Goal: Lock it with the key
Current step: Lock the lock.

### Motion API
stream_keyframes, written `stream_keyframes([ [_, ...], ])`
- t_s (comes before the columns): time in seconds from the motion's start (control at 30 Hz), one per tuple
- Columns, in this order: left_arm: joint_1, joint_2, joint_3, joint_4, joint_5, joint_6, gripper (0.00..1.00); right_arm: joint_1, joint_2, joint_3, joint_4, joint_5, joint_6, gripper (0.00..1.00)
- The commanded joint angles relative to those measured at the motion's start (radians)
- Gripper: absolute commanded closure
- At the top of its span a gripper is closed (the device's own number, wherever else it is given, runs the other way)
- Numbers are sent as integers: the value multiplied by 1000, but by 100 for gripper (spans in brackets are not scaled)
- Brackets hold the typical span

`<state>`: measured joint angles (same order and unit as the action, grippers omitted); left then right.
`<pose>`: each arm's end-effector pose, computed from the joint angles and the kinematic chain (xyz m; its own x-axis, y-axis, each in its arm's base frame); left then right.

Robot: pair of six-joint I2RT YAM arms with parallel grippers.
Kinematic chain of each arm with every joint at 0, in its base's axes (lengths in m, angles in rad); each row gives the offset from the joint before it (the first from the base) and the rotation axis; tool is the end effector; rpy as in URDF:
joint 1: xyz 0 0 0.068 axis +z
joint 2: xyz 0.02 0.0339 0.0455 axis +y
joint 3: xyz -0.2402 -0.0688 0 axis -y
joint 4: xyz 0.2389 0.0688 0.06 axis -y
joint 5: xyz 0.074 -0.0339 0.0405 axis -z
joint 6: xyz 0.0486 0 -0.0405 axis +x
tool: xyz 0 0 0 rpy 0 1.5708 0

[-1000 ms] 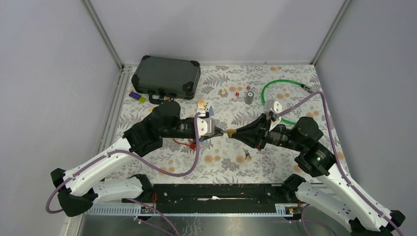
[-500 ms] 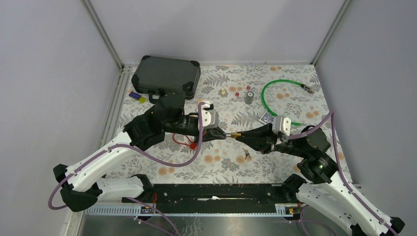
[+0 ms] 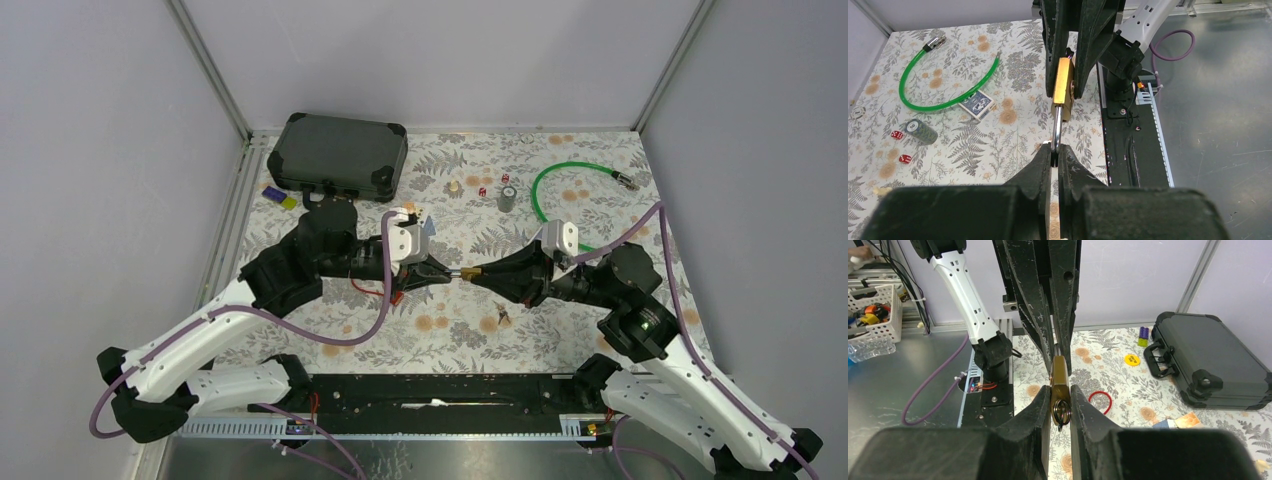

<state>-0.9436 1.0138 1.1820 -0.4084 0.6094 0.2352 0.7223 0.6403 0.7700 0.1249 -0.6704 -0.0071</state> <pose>0.1119 -0.2018 0.3895 0.0950 0.1946 -0.9763 0.9955 -0.0146 0.0939 0.1038 0.1317 0.3756 0.1958 0.1651 -0.9666 -0.9678 0.1916 -0.1633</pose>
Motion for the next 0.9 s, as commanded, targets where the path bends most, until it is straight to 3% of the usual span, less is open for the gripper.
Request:
stream_keyframes([
  [0.0, -2, -40, 7, 106, 87, -40, 100, -16, 26, 36, 12, 100, 36, 100],
  [0.33, -5, 24, 44, 119, 190, -70, 100, -16, 59, 7, 66, 107, 43, 100],
  [0.87, -39, 69, 64, 184, 208, -114, 100, -16, 116, -36, 89, 72, 45, 100],
])
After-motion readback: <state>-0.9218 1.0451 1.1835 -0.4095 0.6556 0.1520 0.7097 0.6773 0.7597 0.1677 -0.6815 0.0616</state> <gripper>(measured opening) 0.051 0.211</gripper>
